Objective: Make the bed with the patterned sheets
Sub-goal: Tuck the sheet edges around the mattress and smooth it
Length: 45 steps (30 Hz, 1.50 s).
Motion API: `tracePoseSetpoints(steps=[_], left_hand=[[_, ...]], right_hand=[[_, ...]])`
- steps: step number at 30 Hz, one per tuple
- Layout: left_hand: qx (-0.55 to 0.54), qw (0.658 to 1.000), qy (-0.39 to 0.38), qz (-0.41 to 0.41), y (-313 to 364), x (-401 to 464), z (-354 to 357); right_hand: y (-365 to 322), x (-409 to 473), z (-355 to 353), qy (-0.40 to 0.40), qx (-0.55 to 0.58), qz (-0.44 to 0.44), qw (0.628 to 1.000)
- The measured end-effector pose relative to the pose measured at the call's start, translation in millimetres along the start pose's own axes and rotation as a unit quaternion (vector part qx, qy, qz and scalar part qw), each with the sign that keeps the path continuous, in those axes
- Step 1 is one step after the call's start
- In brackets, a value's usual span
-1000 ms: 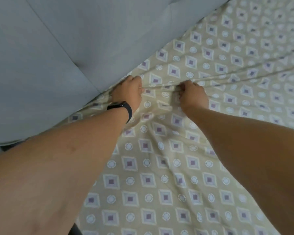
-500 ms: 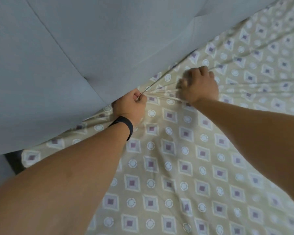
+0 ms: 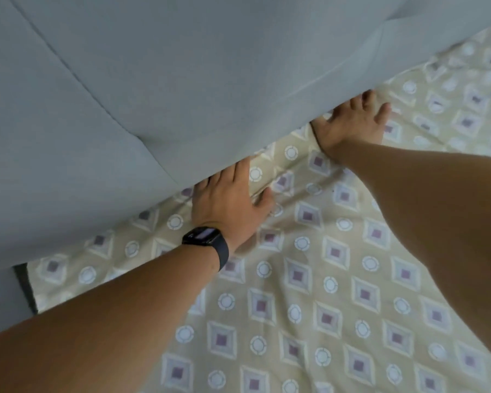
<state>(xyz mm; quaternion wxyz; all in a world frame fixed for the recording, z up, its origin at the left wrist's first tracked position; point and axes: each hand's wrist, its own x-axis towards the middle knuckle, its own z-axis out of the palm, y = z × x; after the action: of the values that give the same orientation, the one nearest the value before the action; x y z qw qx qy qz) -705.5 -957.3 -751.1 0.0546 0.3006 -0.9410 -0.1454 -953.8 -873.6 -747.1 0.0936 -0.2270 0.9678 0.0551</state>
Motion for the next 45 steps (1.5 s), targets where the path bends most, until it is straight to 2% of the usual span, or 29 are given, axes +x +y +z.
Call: tracePoseSetpoints(steps=[2, 5, 9, 12, 15, 18, 22, 28, 32, 36, 38, 41, 45], left_hand=[[-0.001, 0.999, -0.029, -0.039, 4.9, 11.0, -3.2], [-0.052, 0.983, -0.100, -0.143, 14.3, 30.7, -8.6], [-0.067, 0.972, -0.144, -0.171, 18.0, 47.4, -4.6], [-0.097, 0.964, -0.155, -0.192, 13.1, 57.0, 1.3], [-0.089, 0.974, -0.111, -0.178, 17.7, 56.8, 0.3], [-0.064, 0.979, -0.099, -0.169, 18.6, 52.3, 1.6], [-0.022, 0.985, -0.056, -0.162, 13.4, 49.1, 5.9], [-0.044, 0.989, -0.033, -0.138, 8.9, 49.2, 15.5], [-0.056, 0.989, -0.037, -0.130, 8.9, 49.3, 14.3], [-0.027, 0.990, -0.038, -0.135, 5.6, 52.5, 20.4], [-0.017, 0.989, -0.034, -0.140, 4.4, 50.4, 16.0], [0.005, 0.995, -0.053, -0.088, 2.7, 44.3, 4.8], [0.034, 0.995, -0.089, 0.041, -19.7, 14.1, -7.1]], right_hand=[[8.6, 13.0, -5.2, -0.029, -0.018, -0.042, 0.999], [24.8, 38.0, -13.9, -0.056, -0.060, -0.099, 0.992], [24.5, 43.4, -10.9, -0.047, -0.069, -0.105, 0.991], [28.9, 44.2, -16.4, -0.085, -0.079, -0.101, 0.988], [23.2, 34.1, -17.4, -0.084, -0.067, -0.074, 0.991], [7.2, -6.1, -1.5, -0.038, 0.002, -0.050, 0.998], [2.9, -49.3, 8.2, 0.014, 0.039, -0.160, 0.986], [-17.0, -4.6, -9.0, -0.018, -0.006, -0.166, 0.986], [-28.5, 2.6, -23.8, -0.115, 0.062, -0.133, 0.983], [-25.4, -12.0, -17.5, -0.052, -0.024, -0.147, 0.988], [-29.7, -36.4, -1.2, -0.045, 0.010, -0.108, 0.993], [-33.9, -84.5, 10.3, -0.064, 0.033, -0.083, 0.994], [-18.9, -133.1, -4.1, -0.147, 0.034, -0.149, 0.977]])
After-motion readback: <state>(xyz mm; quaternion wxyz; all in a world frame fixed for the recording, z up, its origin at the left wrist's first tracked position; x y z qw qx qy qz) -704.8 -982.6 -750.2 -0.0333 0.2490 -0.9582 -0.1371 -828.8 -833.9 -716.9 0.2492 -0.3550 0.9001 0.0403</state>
